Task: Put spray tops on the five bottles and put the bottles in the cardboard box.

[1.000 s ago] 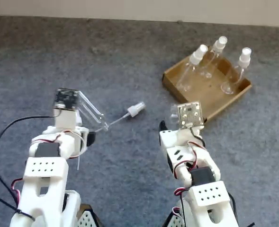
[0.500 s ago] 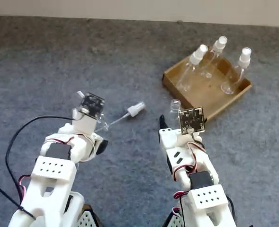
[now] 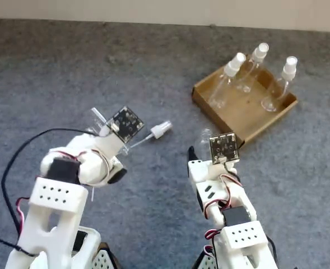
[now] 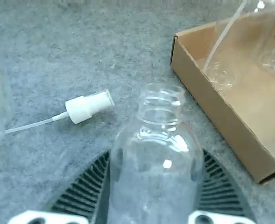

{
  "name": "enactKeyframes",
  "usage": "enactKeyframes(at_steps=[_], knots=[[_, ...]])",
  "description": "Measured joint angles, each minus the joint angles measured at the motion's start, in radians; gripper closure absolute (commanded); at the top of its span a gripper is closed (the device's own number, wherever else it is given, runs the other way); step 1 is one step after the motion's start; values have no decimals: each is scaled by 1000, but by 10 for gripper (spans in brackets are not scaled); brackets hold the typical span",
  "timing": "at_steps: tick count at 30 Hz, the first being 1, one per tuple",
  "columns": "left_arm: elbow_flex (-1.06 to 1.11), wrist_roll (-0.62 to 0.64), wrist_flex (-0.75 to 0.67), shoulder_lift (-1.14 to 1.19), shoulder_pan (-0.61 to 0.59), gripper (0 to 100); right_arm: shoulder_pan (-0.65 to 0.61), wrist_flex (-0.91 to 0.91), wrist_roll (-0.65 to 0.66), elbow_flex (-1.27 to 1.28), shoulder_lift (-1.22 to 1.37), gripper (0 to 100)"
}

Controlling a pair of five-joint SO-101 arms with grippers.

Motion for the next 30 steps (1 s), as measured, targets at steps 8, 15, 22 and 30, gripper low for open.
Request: enactKeyframes(at_steps=[8,15,22,30], knots=[[-356,-31,186,261,0,734,2,-64,0,0,0,821],[-535,-31,189,555,86,734,2,-270,0,28,0,821],[-732,-31,189,787,150,734,2,-288,0,32,0,821],[-968,-31,189,1099,157,734,2,-288,0,32,0,821]])
